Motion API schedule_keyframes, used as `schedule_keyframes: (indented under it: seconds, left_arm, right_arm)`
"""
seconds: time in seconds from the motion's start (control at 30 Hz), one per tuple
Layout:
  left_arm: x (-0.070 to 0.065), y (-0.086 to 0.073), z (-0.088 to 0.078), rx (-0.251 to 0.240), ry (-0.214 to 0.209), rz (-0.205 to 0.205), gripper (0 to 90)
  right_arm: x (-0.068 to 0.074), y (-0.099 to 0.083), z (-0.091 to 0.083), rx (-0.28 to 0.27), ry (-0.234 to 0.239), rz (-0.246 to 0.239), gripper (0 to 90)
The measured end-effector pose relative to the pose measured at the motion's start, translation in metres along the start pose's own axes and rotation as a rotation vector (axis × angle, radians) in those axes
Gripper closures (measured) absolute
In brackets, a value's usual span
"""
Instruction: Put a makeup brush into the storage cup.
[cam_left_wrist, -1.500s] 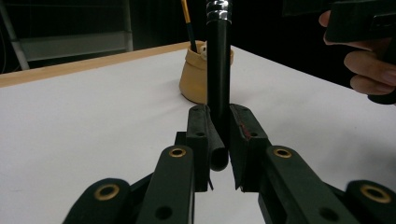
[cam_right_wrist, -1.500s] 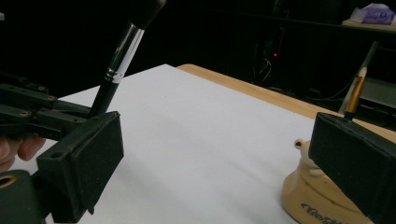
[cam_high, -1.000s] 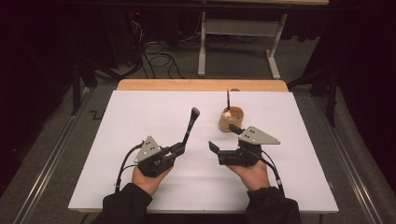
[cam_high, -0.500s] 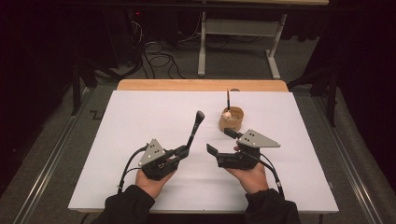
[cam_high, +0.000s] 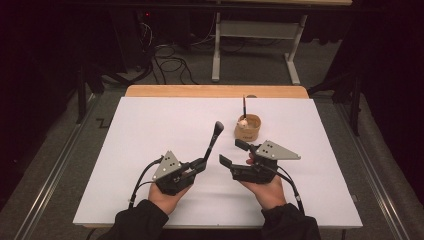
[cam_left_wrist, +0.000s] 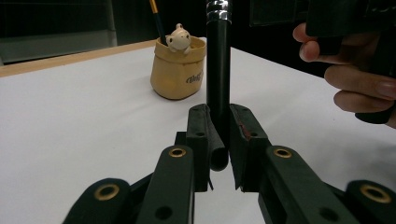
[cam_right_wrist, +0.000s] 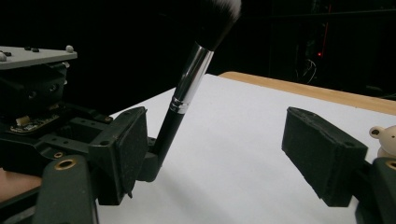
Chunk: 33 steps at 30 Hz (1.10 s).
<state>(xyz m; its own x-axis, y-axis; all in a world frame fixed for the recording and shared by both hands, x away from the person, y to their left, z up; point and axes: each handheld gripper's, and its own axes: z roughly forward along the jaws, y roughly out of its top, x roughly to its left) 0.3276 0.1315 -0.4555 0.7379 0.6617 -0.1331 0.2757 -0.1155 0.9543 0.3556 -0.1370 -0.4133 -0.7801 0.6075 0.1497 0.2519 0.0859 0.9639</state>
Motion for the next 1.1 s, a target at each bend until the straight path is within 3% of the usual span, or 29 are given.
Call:
schedule_keyframes:
  seconds: [0.23,0.7,1.1]
  left_arm:
    - [-0.0024,-0.0004,0.0019,0.001,-0.004,0.003,79.6]
    - [-0.0038,-0.0007,0.0026,0.001,-0.007,0.005,79.6]
    - [-0.0066,-0.0012,0.0034,0.000,-0.015,0.012,79.6]
  right_arm:
    - [-0.0002,-0.0017,0.0006,-0.014,0.026,0.028,31.2]
    - [0.0007,-0.0037,0.0036,-0.036,0.024,0.079,34.0]
    - [0.0021,-0.0050,0.0044,-0.056,0.052,0.097,43.1]
